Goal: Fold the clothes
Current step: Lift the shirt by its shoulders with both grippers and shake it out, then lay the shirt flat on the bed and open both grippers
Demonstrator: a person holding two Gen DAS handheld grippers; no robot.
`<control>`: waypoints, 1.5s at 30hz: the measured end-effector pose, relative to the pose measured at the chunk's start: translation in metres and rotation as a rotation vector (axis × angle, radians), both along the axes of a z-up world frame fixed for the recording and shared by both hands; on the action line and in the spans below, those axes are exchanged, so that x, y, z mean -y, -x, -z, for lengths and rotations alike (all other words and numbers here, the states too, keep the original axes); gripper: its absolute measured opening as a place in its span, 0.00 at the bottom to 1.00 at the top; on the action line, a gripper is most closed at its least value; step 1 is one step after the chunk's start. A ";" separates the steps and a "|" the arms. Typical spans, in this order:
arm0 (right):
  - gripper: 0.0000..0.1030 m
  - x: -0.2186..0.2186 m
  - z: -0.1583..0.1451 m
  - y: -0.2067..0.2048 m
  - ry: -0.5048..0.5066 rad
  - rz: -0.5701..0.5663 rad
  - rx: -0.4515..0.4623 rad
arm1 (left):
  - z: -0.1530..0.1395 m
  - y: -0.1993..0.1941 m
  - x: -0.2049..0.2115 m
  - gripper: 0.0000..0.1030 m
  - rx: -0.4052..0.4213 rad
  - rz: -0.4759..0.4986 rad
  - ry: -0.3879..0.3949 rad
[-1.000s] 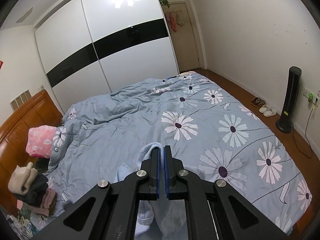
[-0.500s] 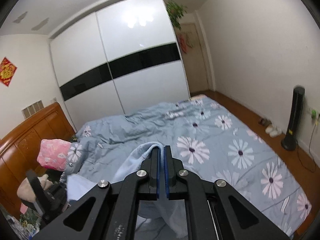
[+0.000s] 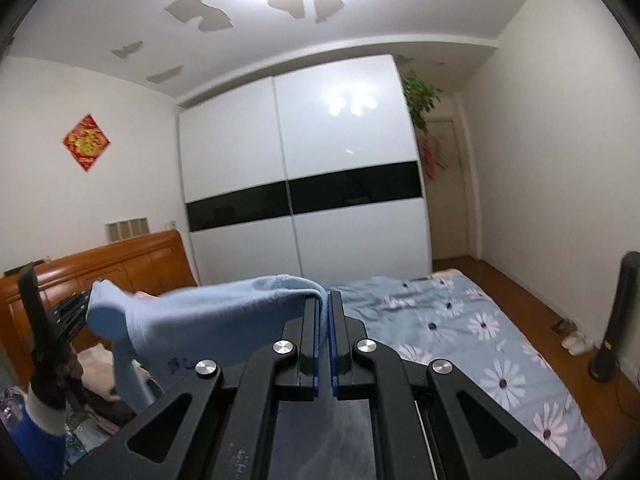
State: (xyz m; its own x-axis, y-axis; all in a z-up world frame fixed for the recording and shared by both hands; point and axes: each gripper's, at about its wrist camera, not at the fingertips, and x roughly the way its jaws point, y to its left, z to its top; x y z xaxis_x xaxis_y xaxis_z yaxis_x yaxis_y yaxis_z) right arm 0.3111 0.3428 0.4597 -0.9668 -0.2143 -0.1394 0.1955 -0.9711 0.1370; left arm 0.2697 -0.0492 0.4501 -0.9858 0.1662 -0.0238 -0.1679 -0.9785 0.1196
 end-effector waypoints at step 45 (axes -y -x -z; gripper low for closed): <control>0.04 -0.058 0.458 0.478 0.096 0.074 1.048 | 0.475 0.471 -0.012 0.02 1.179 -0.043 -0.115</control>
State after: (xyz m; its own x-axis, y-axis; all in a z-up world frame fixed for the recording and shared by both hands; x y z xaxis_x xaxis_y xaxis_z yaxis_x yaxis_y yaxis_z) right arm -0.1674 0.4007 0.0016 -0.3842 -0.2137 -0.8982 -0.1245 -0.9520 0.2797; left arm -0.2014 -0.0375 -0.0249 -0.3699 0.1941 -0.9086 -0.0827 -0.9809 -0.1759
